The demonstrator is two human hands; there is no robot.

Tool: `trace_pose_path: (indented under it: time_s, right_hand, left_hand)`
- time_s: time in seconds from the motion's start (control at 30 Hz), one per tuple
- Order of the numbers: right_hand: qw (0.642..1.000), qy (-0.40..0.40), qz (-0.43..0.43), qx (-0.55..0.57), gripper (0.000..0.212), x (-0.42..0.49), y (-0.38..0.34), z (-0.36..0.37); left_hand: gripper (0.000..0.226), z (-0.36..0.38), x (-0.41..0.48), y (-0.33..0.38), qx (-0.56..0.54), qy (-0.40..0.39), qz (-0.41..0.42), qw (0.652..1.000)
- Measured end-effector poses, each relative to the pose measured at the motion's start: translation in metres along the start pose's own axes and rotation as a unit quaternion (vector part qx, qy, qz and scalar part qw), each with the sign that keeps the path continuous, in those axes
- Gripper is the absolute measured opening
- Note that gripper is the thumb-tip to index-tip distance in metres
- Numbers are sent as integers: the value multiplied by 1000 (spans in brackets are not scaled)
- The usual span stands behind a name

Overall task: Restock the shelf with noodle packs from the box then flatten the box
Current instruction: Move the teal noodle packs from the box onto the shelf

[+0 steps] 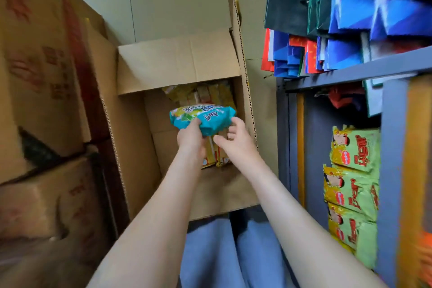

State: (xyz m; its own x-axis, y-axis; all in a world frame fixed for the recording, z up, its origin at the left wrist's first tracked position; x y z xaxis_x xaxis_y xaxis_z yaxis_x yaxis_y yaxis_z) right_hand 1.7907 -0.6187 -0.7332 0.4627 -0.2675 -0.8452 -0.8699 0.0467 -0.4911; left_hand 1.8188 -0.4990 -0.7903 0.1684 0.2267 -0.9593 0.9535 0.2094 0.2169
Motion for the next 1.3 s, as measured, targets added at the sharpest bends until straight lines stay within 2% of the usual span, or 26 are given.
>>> trace_pose_path:
  time_s: [0.1, 0.17, 0.23, 0.3, 0.33, 0.43, 0.57, 0.6, 0.7, 0.77, 0.87, 0.97, 1.07, 1.17, 1.3]
  right_hand:
    - [972, -2, 130, 197, 75, -61, -14, -17]
    - [945, -31, 171, 278, 73, -99, -29, -26]
    - [912, -51, 163, 374, 57, -135, -58, -37]
    - [887, -23, 121, 444, 51, -168, -87, -55]
    - [887, 4, 99, 452, 50, -184, -101, -66]
    - [898, 78, 49, 430, 42, -232, -129, -98]
    - [917, 160, -21, 364, 28, -292, -148, -146]
    - [923, 181, -45, 337, 27, -306, -150, -159]
    - [926, 215, -83, 299, 27, -343, -150, -189]
    - [927, 239, -85, 275, 19, -367, -147, -206]
    - [930, 274, -86, 230, 22, -396, -146, -229]
    - [928, 293, -101, 207, 19, -418, -151, -249]
    - [929, 322, -115, 145, 27, -436, -154, -268]
    - [923, 358, -114, 90, 36, -448, -154, -285]
    - [916, 387, -99, 49, 44, -459, -148, -307]
  left_hand:
    - [35, -22, -91, 1, -39, -42, -17, 998]
    - [29, -27, -154, 6, -67, -95, -32, 993]
    - [28, -29, -210, 12, -84, -151, -29, 984]
    - [28, -26, -262, 17, -83, -219, -17, 972]
    - [29, -24, -286, 18, -80, -249, -11, 965]
    - [20, -24, -341, 17, -10, -299, -8, 954]
    - [16, -24, -385, 9, 192, -335, -19, 922]
    - [21, -23, -390, 8, 229, -332, -13, 915]
    - [81, -25, -411, 10, 267, -295, 49, 916]
    - [104, -18, -430, 13, 272, -294, 108, 910]
    - [98, 2, -461, 13, 323, -311, 186, 874]
    - [75, 29, -490, 12, 386, -358, 263, 808]
    - [54, 51, -515, 1, 427, -405, 251, 769]
    - [55, 70, -533, -11, 485, -425, 231, 728]
    - [57, 94, -563, -30, 500, -483, 220, 684]
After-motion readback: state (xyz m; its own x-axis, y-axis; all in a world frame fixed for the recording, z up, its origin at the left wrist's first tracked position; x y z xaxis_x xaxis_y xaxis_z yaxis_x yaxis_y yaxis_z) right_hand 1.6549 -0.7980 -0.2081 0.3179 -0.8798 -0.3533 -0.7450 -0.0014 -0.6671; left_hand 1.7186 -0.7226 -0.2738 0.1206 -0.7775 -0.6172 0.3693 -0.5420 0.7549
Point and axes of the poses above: each hand's wrist, its own x-axis towards the middle knuckle, its own z-axis out of the palm, y = z × x, the point moved 7 cm from there along x, towards the middle knuckle, and after that the axes turned 6 degrees about x, right-handed, at the moved point
